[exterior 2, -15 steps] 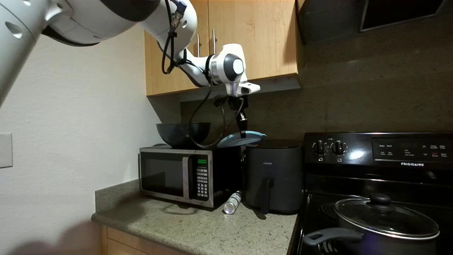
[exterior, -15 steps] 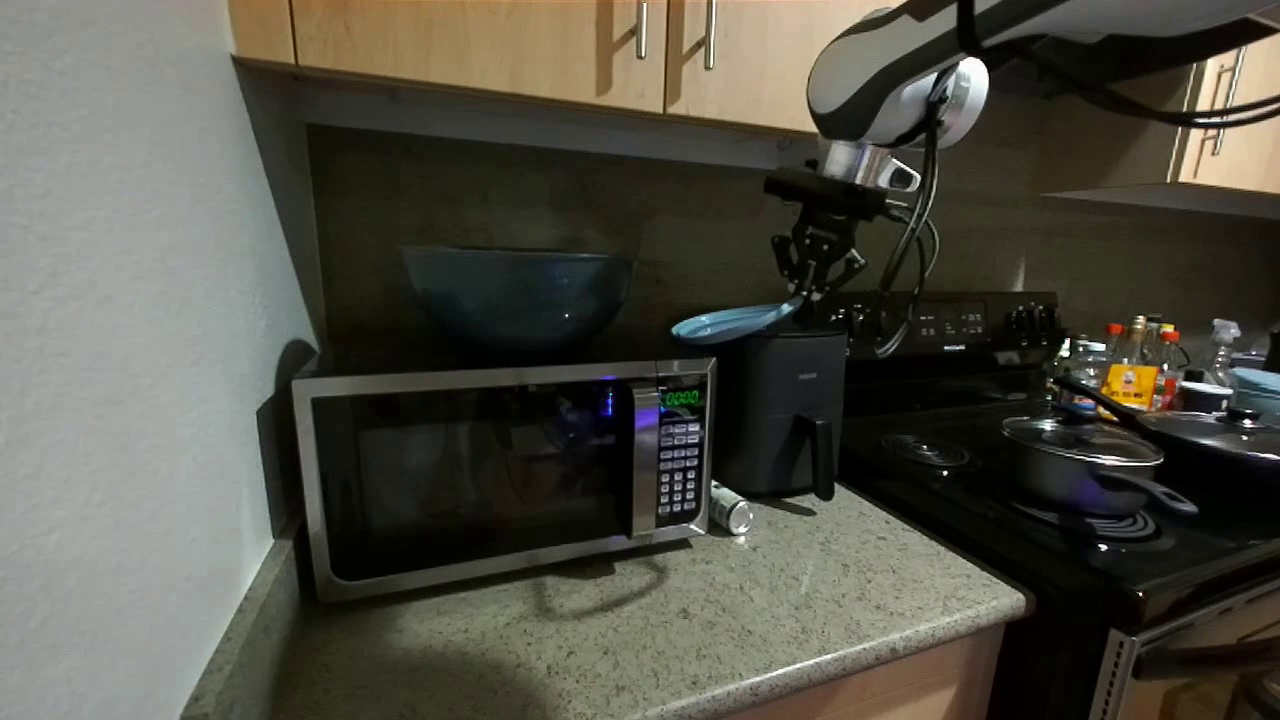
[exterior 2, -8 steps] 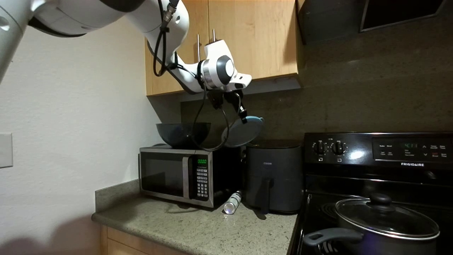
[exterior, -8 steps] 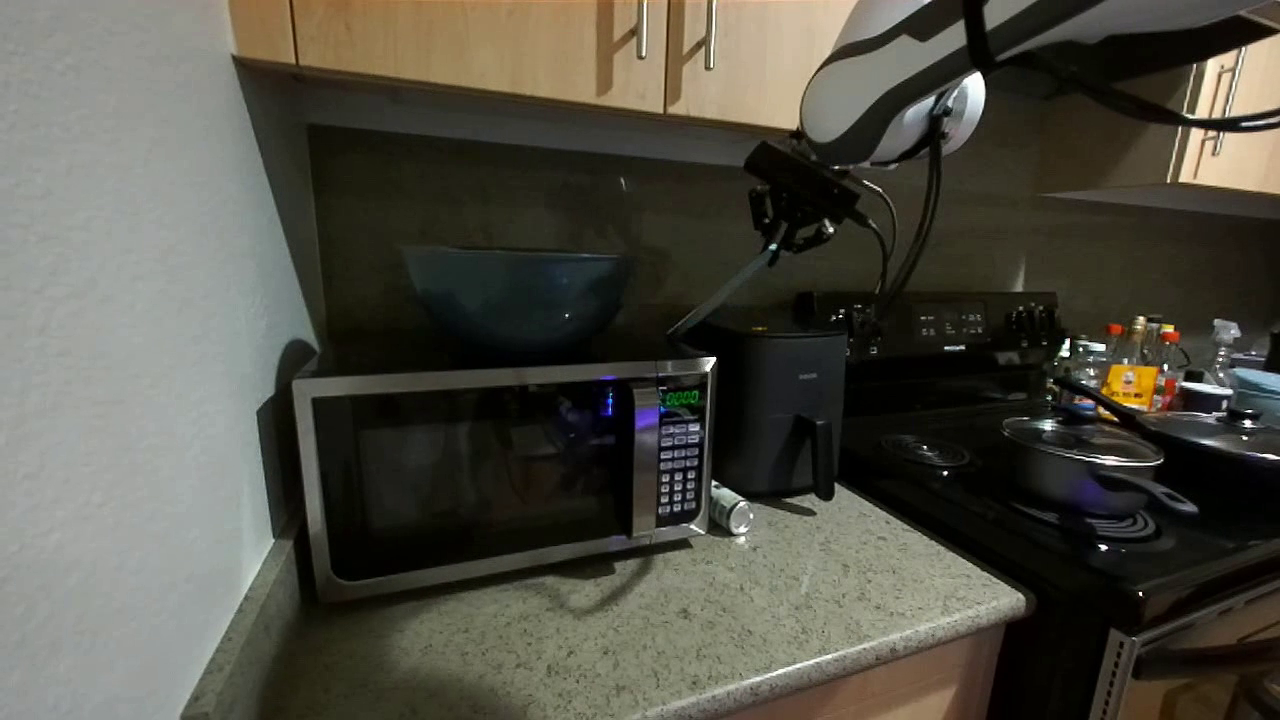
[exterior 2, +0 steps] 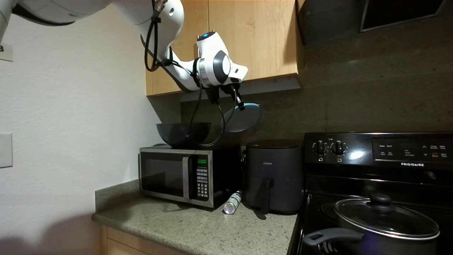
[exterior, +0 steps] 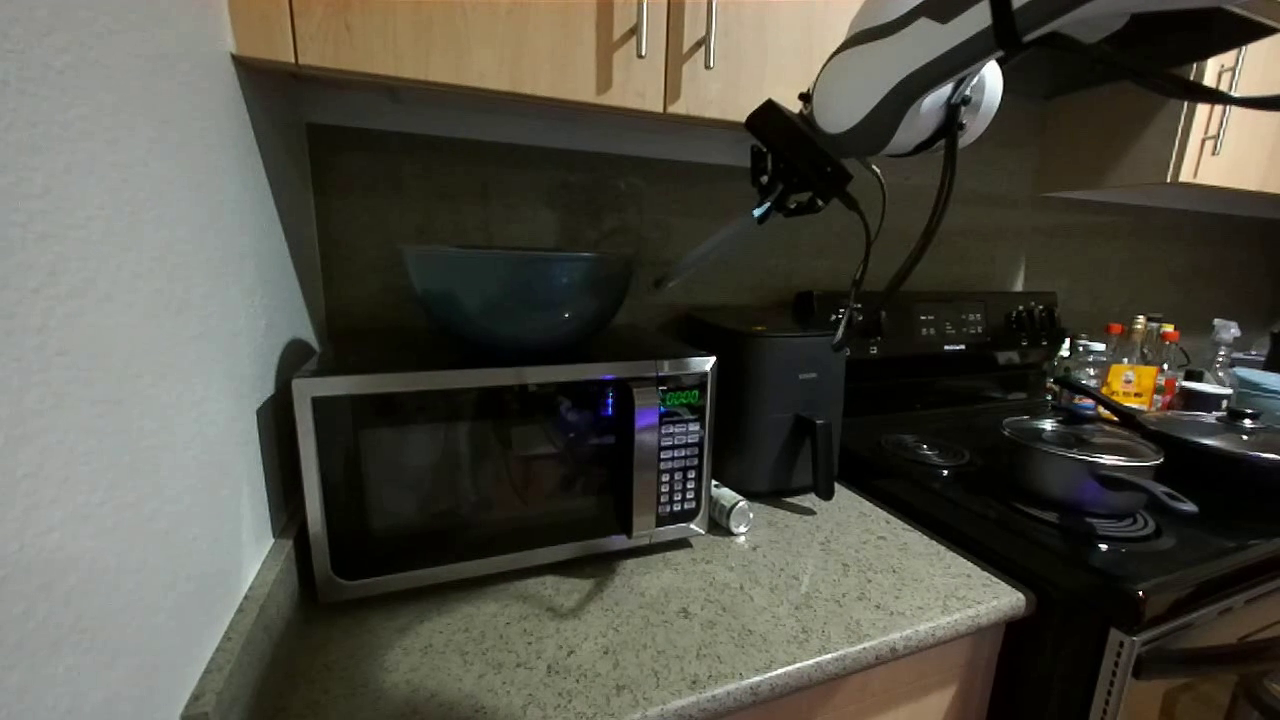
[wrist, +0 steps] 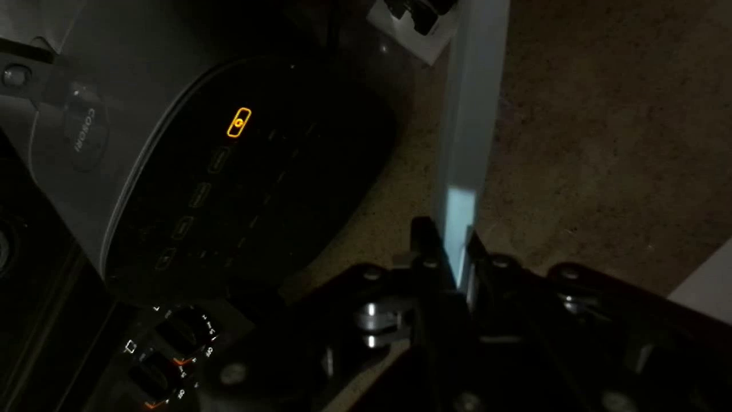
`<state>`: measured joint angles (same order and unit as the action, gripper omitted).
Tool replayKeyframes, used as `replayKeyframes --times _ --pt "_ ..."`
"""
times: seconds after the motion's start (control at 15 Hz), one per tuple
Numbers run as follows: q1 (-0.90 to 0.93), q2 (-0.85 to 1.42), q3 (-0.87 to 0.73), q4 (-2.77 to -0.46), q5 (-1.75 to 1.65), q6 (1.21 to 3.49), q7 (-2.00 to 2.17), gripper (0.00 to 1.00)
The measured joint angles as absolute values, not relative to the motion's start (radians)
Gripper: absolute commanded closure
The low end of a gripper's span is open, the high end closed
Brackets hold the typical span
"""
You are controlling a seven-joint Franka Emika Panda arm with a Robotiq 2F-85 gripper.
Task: Remove the blue plate from the top of the air fryer and put it in the blue bowl, place the bowl on top of the air fryer
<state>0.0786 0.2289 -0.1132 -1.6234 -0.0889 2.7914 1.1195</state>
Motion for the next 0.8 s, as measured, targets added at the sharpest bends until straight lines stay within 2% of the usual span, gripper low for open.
replayKeyframes --times 0.47,0.8 --pt "0.043 0.204 -0.056 -1.629 0.152 2.902 1.046 0.93" --pt "-0.039 0.167 0.092 -1.630 0.514 2.928 0.782 0.93"
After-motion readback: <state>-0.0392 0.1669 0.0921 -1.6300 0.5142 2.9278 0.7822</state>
